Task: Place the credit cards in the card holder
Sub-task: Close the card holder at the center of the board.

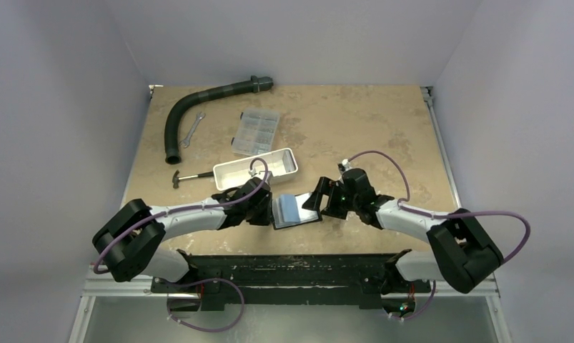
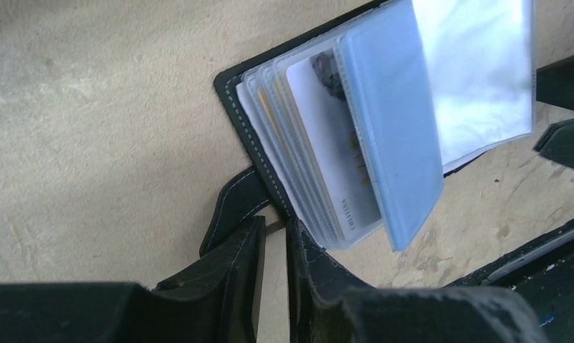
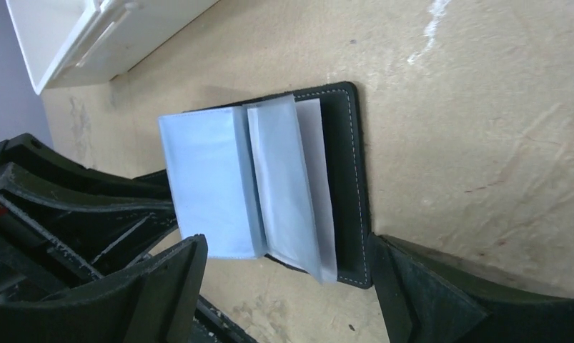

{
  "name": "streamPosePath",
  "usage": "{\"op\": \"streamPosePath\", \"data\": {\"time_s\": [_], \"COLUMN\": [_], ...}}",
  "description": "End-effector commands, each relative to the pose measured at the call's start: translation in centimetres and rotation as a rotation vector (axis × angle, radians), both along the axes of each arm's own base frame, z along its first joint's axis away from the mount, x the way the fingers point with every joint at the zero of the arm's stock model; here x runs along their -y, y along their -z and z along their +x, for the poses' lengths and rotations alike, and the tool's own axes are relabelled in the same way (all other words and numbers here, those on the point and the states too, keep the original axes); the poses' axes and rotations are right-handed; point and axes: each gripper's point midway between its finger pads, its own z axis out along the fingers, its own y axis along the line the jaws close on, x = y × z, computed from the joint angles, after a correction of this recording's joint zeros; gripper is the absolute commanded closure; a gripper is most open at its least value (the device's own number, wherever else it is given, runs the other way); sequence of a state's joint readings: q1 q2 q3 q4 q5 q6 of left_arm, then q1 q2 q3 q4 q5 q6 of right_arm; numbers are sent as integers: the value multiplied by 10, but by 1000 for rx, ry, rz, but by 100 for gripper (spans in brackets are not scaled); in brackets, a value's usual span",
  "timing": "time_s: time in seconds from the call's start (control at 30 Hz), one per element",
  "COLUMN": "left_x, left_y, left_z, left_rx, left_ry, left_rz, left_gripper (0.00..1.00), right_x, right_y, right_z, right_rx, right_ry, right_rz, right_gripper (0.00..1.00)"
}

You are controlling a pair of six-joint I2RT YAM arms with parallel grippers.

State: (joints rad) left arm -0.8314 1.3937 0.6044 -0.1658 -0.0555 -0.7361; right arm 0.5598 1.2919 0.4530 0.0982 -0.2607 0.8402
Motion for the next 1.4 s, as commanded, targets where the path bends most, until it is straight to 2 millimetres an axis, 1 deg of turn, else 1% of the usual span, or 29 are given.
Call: {"op": "streamPosePath", "data": {"time_s": [0.0,0.1,0.33,0.47,0.6,0.73,0.83,0.97,1.2,1.3,1.37], "left_x": [1,3,5,5,6,4,4,2,-1,-13,-22], "left_y": [11,13,21,19,17,15,8,-9,-44,-55,-59], "left_z": [1,2,-3,-3,-2,-3,-3,-1,5,7,8], "left_rx": [0,-5,-30,-29,-26,-26,-16,8,57,65,61], "left_ry": [15,14,21,15,12,10,6,2,12,-11,-35], "left_rz": [7,1,-7,-15,-21,-20,-26,-31,-30,-20,-26], "left_gripper": [79,79,81,81,82,82,82,80,68,63,58], "right_x": [-11,-22,-45,-55,-67,-80,-88,-90,-106,-111,-112], "right_y": [13,5,-26,-46,-63,-70,-74,-77,-65,-58,-51], "right_z": [-9,-11,-16,-16,-11,-7,-5,-2,-5,-4,-5], "right_rx": [-39,-38,-15,31,82,113,123,169,168,153,140], "right_ry": [-46,-60,-125,-154,-187,-221,-250,-280,-401,-424,-430], "right_rz": [33,109,300,371,404,408,414,381,356,356,354], "right_gripper": [9,10,10,10,9,8,9,8,8,10,15]}}
